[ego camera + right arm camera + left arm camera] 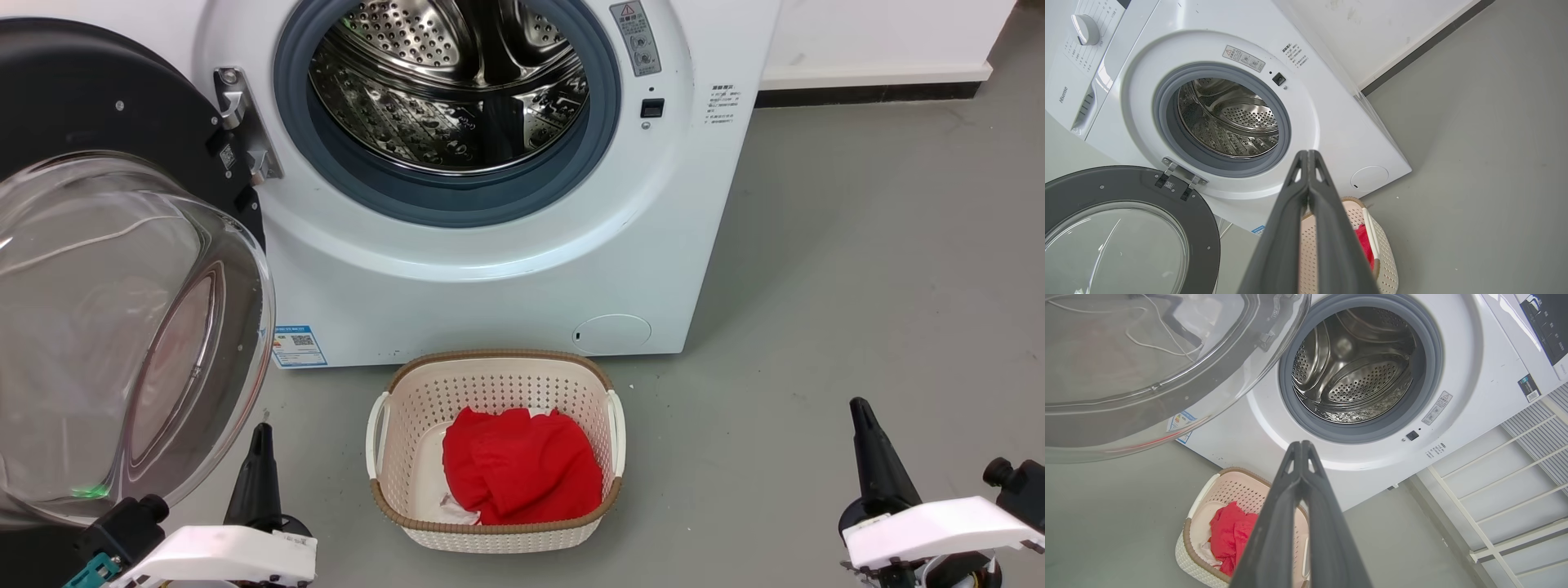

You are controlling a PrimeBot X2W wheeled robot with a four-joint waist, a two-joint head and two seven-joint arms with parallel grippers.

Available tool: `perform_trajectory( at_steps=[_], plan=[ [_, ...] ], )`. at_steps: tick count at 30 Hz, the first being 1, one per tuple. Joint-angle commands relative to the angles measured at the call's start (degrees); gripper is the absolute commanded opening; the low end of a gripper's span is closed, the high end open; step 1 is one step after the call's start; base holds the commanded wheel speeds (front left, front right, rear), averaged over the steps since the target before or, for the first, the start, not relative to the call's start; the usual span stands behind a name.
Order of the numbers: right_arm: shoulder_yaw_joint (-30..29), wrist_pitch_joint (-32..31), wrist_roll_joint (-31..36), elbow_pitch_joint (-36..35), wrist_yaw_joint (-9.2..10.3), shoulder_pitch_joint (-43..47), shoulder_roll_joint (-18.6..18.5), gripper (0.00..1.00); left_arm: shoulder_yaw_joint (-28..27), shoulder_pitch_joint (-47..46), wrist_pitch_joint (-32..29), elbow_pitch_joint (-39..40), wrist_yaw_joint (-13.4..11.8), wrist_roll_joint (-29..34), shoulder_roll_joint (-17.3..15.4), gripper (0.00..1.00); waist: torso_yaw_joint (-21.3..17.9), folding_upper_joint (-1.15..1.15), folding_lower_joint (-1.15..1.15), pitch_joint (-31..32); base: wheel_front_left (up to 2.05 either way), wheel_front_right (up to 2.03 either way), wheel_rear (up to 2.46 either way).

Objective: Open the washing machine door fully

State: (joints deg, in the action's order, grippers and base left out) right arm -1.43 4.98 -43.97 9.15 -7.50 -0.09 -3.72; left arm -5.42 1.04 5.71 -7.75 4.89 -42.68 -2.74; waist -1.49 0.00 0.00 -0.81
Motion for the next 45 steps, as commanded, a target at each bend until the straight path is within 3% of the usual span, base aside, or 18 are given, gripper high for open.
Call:
perform_trajectory(
  at_steps=[1,45],
  plan=[
    [-0.25,-0.22,-1.94,-0.48,0.00,-1.89,-0.53,0.00,-0.10,-1.45,-0.37,0.32,0.33,-1.89,-0.15,0.00,0.02,0.00,0.00,0.01,0.00,0.00,0.00],
    [-2.00,-6.02,-30.36,2.64,0.01,-4.53,-0.63,0.00,-0.79,-5.27,-7.51,-3.61,1.74,-30.13,-0.18,0.00,0.75,0.00,0.00,0.32,0.00,0.00,0.00]
  ],
)
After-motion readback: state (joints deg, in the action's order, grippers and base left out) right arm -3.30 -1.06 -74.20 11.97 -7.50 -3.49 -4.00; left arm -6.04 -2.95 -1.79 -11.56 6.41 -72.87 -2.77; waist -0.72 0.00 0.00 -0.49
